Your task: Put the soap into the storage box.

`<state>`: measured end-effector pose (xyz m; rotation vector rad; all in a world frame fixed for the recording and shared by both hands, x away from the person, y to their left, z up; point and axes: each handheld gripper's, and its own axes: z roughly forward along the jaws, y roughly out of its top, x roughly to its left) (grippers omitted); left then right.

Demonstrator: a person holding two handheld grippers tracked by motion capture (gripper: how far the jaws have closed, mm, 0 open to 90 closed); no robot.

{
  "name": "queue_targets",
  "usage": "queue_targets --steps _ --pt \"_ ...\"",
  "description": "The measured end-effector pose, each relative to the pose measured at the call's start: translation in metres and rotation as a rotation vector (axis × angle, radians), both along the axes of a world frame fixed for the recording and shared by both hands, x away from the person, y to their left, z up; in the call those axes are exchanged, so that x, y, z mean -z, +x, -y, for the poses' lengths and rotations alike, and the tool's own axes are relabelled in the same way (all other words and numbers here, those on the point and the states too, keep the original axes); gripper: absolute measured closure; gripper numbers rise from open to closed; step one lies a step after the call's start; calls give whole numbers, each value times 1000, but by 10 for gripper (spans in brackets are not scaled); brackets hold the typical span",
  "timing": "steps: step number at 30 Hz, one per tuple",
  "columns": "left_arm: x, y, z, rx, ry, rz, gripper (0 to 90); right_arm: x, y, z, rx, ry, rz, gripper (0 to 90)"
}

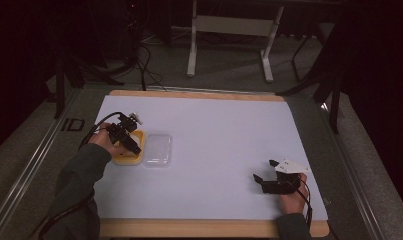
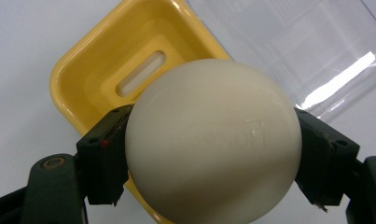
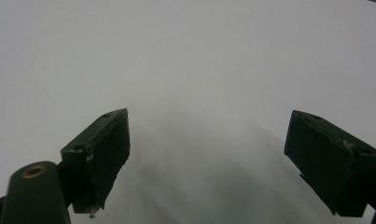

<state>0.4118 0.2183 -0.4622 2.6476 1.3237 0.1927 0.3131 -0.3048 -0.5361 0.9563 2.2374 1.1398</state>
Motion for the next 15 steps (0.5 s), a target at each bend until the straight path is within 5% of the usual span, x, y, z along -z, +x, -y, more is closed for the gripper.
queue_targets --steps 15 --pt "-3 5 -6 -157 1 22 229 0 0 0 0 -3 -1 139"
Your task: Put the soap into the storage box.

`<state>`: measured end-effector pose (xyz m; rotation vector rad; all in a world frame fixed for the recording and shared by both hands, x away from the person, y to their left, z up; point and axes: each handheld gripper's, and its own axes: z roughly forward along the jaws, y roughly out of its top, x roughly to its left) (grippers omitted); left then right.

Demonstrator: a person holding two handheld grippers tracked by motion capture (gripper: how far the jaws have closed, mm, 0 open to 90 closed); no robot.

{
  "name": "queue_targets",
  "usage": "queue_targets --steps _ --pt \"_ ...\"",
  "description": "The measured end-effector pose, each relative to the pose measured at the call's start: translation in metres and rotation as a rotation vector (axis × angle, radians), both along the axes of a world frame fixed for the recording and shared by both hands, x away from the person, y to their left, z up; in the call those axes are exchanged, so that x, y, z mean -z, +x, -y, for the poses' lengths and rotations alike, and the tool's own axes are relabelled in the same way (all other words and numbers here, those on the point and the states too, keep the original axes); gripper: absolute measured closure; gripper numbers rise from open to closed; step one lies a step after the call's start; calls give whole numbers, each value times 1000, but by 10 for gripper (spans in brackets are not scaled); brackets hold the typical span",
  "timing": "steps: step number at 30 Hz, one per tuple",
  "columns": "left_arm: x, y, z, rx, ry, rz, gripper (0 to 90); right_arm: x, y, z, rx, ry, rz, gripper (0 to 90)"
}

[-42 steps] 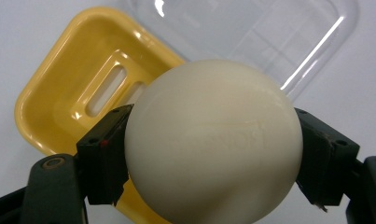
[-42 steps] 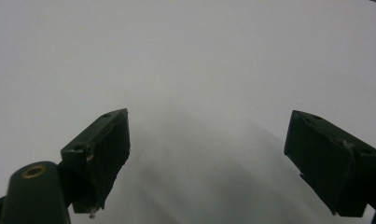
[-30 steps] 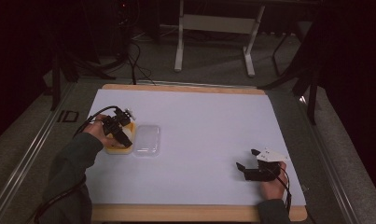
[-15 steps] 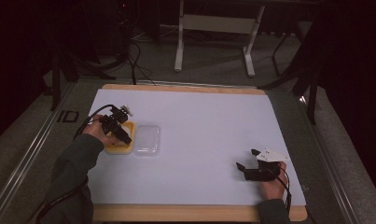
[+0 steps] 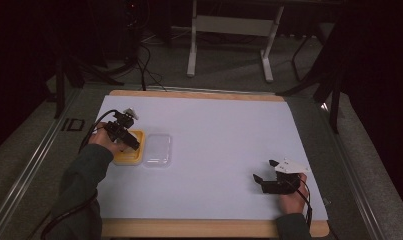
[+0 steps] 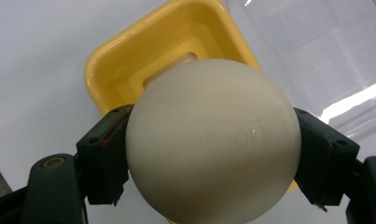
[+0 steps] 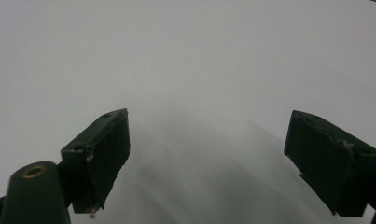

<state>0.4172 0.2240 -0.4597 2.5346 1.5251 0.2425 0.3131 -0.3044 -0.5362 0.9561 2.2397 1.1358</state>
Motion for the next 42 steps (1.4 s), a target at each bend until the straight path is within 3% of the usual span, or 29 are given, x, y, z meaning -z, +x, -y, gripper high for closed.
queue_targets --steps 7,14,31,42 --pt "3 3 -1 -52 2 4 229 0 0 0 1 -2 2 139" --pt "7 3 -1 -57 -11 19 229 0 0 0 0 -2 1 140" --pt "16 6 -2 -78 -17 3 229 0 0 0 0 -2 2 140" --pt "19 8 -4 -67 -49 -11 228 0 0 0 1 -1 2 140"
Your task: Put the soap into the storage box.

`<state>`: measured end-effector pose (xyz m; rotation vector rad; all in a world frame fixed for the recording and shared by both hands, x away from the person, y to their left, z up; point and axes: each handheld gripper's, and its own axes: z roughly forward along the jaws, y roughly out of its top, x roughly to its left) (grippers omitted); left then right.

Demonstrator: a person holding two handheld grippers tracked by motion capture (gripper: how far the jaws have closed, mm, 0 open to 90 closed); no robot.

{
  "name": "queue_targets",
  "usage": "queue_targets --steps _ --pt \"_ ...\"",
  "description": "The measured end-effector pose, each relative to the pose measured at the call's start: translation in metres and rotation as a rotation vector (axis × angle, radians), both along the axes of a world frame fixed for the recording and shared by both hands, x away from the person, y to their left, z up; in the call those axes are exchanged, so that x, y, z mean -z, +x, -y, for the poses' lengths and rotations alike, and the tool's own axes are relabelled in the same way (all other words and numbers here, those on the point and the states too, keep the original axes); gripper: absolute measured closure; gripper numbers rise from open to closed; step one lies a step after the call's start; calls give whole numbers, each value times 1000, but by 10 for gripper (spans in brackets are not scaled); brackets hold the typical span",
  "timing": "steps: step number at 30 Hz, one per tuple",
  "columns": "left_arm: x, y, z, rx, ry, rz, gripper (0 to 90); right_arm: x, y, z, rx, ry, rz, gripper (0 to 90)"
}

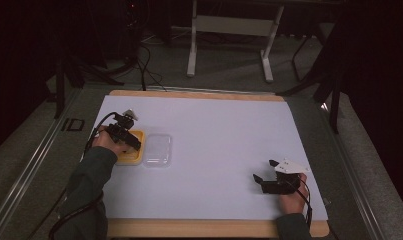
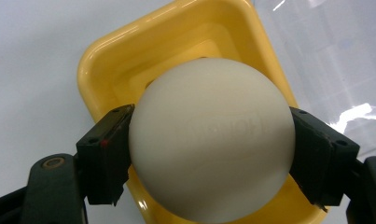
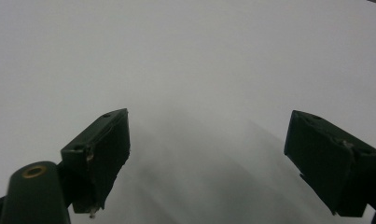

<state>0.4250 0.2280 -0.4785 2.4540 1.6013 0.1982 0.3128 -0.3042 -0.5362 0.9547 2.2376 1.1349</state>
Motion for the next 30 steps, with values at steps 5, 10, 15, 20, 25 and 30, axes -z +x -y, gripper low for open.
queue_targets --steps 5,10,15,20,25,30 --pt "0 -2 2 31 7 -3 62 0 0 0 -2 -4 0 140" --pt "-1 -3 4 41 10 12 23 0 0 -1 -2 -7 2 140" --pt "-5 -5 6 52 10 50 25 0 0 -1 -1 -6 2 140" --pt "-12 -9 6 67 -7 77 34 0 0 -1 0 -7 1 140" --pt "-17 -12 7 92 2 94 47 0 0 -1 1 -8 2 140" --pt "-21 -16 9 111 2 119 57 0 0 -1 2 -8 2 140"
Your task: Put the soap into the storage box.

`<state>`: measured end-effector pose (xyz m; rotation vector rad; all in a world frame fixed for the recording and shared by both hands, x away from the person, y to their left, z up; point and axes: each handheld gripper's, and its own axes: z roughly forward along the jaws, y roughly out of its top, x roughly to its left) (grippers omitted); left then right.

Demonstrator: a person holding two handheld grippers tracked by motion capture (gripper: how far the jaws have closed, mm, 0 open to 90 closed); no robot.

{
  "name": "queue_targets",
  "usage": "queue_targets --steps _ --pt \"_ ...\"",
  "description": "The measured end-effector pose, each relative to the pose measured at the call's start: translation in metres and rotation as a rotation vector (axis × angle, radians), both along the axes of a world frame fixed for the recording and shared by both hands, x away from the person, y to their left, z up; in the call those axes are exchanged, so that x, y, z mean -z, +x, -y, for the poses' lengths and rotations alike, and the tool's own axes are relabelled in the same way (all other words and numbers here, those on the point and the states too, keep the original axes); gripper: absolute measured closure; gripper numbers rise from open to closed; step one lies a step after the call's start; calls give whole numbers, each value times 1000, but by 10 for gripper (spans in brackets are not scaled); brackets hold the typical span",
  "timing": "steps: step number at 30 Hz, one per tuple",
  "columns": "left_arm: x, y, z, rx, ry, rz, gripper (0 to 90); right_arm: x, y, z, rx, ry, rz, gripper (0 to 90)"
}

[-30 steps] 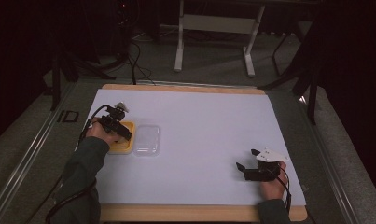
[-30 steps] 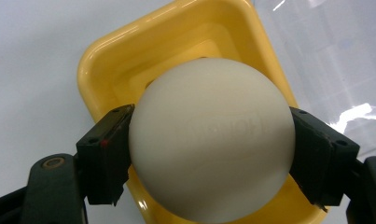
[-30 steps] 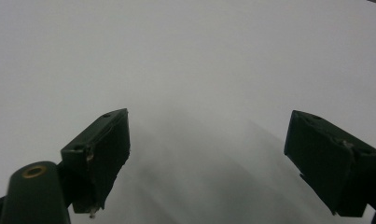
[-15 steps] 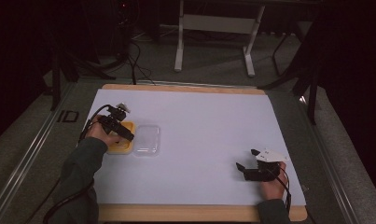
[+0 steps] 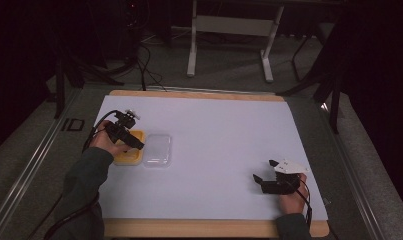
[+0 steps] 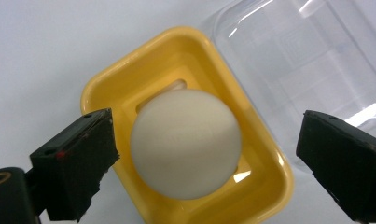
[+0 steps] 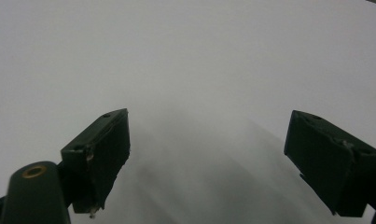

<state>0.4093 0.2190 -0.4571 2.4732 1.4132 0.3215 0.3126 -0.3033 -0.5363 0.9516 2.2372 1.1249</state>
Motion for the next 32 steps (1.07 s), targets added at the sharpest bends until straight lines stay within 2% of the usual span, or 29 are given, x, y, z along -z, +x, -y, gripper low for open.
queue_targets --steps 2,4,5,6,12,16,17,18,19,21,24,27,32 --pt "-6 -3 1 13 -7 28 66 0 0 0 0 -3 1 140" --pt "-7 -5 2 18 -2 39 129 0 0 0 1 -4 0 140" --pt "-10 -7 4 24 8 63 129 0 0 0 1 -5 1 140" --pt "-12 -8 4 30 11 65 155 0 0 0 1 -5 0 139" --pt "-18 -14 12 63 -5 100 172 0 1 0 4 -9 -3 140" --pt "-22 -20 18 94 -4 132 228 0 1 -1 5 -11 -5 140" --pt "-23 -21 19 103 -3 147 299 0 1 -1 7 -9 -7 140" --pt "-24 -23 20 110 -5 158 299 0 1 -1 7 -9 -7 140" --pt "-24 -24 21 114 -13 159 343 0 1 -1 8 -10 -8 140" --pt "-22 -26 26 132 -26 156 375 0 1 -1 9 -12 -9 140" --pt "-20 -29 29 146 -28 159 388 0 1 -1 10 -15 -9 139" --pt "-15 -35 36 171 -55 164 414 0 1 -1 12 -15 -10 139" --pt "-10 -44 43 203 -67 168 428 0 1 -1 13 -15 -10 139"
